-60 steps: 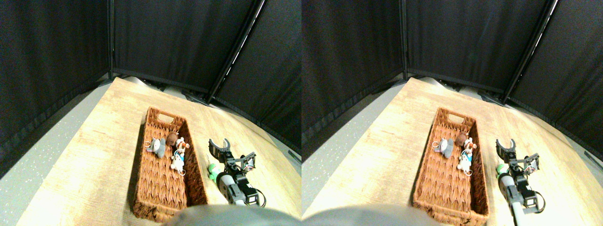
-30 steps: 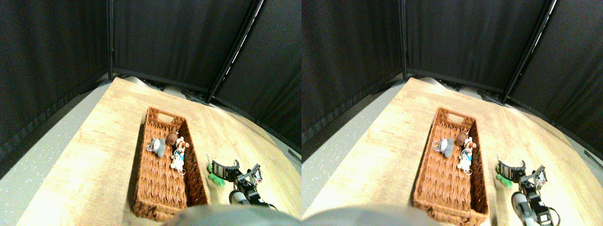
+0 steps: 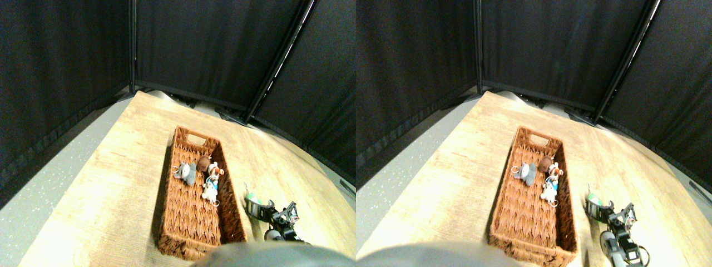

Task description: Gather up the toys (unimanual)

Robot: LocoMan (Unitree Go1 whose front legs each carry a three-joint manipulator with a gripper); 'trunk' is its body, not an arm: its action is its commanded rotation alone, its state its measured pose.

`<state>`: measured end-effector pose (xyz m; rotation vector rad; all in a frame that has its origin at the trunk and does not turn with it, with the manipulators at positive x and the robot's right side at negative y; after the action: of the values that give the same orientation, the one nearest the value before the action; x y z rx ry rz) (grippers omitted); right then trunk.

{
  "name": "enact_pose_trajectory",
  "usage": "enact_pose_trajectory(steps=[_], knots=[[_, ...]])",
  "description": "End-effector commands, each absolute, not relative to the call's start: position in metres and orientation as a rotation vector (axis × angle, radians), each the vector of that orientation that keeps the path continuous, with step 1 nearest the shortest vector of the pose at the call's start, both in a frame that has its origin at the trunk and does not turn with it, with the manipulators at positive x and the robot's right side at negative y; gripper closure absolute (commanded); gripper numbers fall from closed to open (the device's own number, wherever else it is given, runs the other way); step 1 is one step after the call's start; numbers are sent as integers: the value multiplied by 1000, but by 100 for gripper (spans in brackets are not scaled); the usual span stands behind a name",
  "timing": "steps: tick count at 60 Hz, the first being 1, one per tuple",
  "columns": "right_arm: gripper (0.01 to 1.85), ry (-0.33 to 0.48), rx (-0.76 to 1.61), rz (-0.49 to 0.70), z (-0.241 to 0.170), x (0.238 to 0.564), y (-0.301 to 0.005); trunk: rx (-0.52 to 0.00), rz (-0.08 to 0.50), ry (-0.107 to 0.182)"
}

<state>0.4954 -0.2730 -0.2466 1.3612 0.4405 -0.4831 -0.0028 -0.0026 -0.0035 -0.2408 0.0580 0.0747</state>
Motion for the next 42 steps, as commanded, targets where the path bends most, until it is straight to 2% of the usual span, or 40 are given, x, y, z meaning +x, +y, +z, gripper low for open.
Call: enact_pose_trajectory(steps=[1, 5, 11, 13, 15, 16, 18, 22, 29, 35, 42], knots=[[110, 432, 1387, -509, -254, 497, -277, -257, 95, 81], [112, 422, 1401, -526, -258, 498, -278, -257, 95, 81], [128, 381, 1424, -579, -261, 498, -278, -256, 93, 79], [142, 362, 1401, -583, -261, 498, -278, -257, 92, 80], [170, 326, 1349, -585, -261, 497, -277, -256, 92, 80], [177, 314, 1272, -578, -261, 497, -277, -256, 92, 80], [180, 305, 1215, -579, -259, 497, -276, -256, 92, 80], [170, 264, 1140, -577, -253, 499, -273, -255, 93, 80], [169, 214, 1154, -599, -248, 501, -273, -251, 86, 82], [165, 174, 1133, -524, -241, 504, -273, -248, 82, 84], [168, 139, 1190, -490, -235, 506, -270, -240, 76, 88]])
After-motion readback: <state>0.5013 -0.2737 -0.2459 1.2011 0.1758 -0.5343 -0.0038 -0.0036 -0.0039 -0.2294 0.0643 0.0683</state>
